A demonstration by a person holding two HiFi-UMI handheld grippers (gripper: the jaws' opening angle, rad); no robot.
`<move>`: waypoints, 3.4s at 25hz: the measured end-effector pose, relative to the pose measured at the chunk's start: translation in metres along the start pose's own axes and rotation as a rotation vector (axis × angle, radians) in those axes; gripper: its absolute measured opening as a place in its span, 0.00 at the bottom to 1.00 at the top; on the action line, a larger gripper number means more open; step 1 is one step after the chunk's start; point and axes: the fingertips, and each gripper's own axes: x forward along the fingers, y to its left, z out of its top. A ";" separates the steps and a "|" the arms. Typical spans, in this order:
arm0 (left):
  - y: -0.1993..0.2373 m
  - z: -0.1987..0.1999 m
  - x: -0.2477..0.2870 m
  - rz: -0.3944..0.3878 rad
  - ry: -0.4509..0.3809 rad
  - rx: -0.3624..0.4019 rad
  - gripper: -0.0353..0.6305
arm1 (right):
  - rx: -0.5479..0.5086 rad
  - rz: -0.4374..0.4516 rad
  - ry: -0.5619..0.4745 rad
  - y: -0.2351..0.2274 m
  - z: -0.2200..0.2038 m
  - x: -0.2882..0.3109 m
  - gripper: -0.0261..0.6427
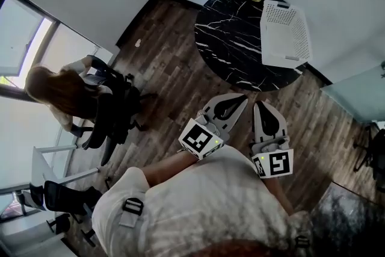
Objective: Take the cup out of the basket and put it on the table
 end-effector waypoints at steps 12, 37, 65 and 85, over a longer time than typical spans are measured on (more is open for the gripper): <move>0.158 0.024 0.058 0.047 0.005 -0.039 0.06 | -0.053 0.074 0.063 -0.036 0.006 0.166 0.05; 0.159 0.008 0.244 -0.089 0.071 -0.057 0.06 | -0.069 -0.134 0.059 -0.223 0.001 0.175 0.05; 0.180 -0.081 0.319 -0.124 0.305 -0.009 0.06 | -0.024 -0.121 0.248 -0.309 -0.074 0.196 0.05; 0.227 -0.176 0.361 -0.141 0.493 -0.001 0.06 | -0.140 0.006 0.589 -0.353 -0.184 0.220 0.12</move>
